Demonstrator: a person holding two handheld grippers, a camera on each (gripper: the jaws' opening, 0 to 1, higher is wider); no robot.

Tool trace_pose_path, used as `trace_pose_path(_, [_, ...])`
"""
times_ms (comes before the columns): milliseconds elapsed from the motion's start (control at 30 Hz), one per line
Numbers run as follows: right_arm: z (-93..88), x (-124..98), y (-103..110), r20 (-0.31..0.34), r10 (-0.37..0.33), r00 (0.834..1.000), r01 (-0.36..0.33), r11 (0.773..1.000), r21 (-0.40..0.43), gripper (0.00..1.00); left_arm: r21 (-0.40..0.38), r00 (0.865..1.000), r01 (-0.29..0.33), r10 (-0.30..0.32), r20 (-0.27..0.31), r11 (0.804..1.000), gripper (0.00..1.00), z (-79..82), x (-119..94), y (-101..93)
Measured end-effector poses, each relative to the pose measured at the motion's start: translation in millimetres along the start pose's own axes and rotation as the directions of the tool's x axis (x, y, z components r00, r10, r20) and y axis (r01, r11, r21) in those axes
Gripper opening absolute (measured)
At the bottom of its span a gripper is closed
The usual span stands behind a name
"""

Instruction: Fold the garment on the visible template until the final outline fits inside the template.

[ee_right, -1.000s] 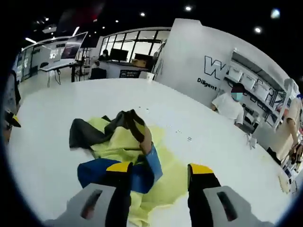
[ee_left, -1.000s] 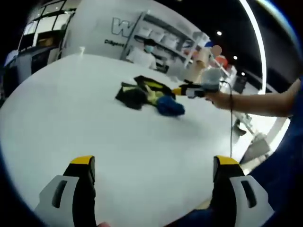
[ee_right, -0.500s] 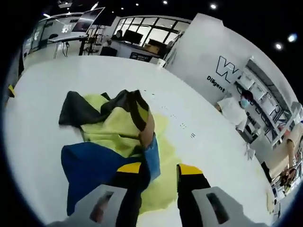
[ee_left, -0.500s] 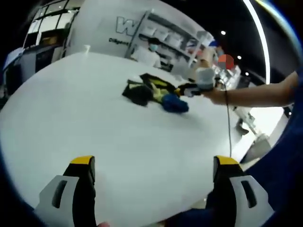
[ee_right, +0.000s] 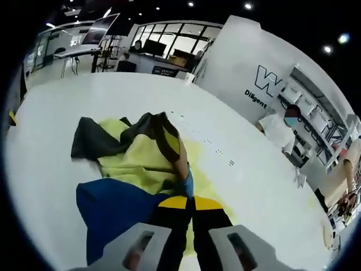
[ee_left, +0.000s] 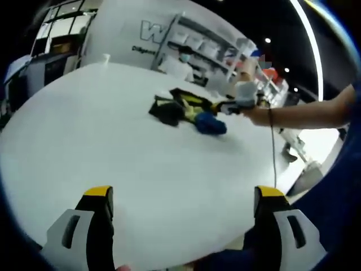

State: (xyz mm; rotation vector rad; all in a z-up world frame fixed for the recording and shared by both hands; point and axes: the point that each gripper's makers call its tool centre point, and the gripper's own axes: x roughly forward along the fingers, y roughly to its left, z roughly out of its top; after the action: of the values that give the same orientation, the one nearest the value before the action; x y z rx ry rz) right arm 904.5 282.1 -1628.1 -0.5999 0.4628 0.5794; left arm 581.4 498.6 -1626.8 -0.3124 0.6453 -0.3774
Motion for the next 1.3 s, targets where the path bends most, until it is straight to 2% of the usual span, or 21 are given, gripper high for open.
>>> trace_pose_path(133, [0.8,-7.9,-2.4,0.023,0.001,1.000,-0.001,1.000,-0.006,0.00,0.006,1.000,0.012,-0.012,-0.005,1.000,0.99,1.2,3.8,-2.4])
trace_pose_path(300, [11.4,-29.7,-3.4,0.060,0.006,0.998,-0.005,1.000,-0.013,0.00,0.021,0.999,0.037,-0.037,-0.006,0.999,0.99,5.7,13.0,-9.8])
trace_pose_path(467, [25.4,-50.6,-6.1,0.119,0.018,0.993,-0.012,0.999,-0.048,0.00,0.050,0.998,0.070,-0.070,-0.003,0.996,0.99,13.1,25.4,-16.1])
trace_pose_path(567, [39.1,-70.4,-4.1,0.152,0.024,0.988,-0.013,0.997,-0.071,0.00,0.076,0.996,0.084,-0.084,-0.007,0.994,0.99,18.1,34.7,-21.8])
trace_pose_path(767, [57.9,-97.9,-7.8,0.209,0.036,0.977,-0.015,0.995,-0.100,0.00,0.125,0.996,0.086,-0.090,0.026,0.988,0.98,35.0,49.3,-23.4])
trace_pose_path(867, [67.3,-118.7,-9.9,0.231,0.042,0.972,-0.022,0.996,-0.086,0.00,0.167,0.996,0.069,-0.079,0.051,0.984,0.97,45.4,59.8,-23.5])
trace_pose_path(967, [81.3,-148.2,-7.0,0.252,0.051,0.966,-0.037,0.998,-0.058,0.00,0.215,0.996,0.021,-0.039,0.081,0.976,0.97,58.7,75.6,-19.7])
trace_pose_path(1033, [82.9,-153.2,-8.0,0.257,0.059,0.964,-0.049,0.998,-0.044,0.00,0.251,0.993,-0.019,-0.010,0.116,0.968,0.96,70.4,87.5,-18.6])
trace_pose_path(1100, [86.8,-162.0,-5.2,0.268,0.072,0.961,-0.076,0.997,0.003,0.00,0.265,0.992,-0.039,0.006,0.125,0.963,0.95,75.5,95.4,-19.5])
trace_pose_path(1133, [88.1,-165.4,-3.3,0.267,0.079,0.960,-0.089,0.996,0.022,0.00,0.290,0.988,-0.059,0.015,0.153,0.955,0.95,84.3,105.9,-22.4])
trace_pose_path(1233, [96.8,-177.5,3.2,0.281,0.100,0.954,-0.121,0.991,0.056,0.00,0.319,0.986,-0.081,0.029,0.167,0.944,0.94,89.7,117.5,-30.0])
trace_pose_path(1300, [103.2,-183.2,5.7,0.291,0.114,0.950,-0.141,0.987,0.076,0.00,0.376,0.981,-0.108,0.037,0.192,0.920,0.92,96.0,127.8,-38.3])
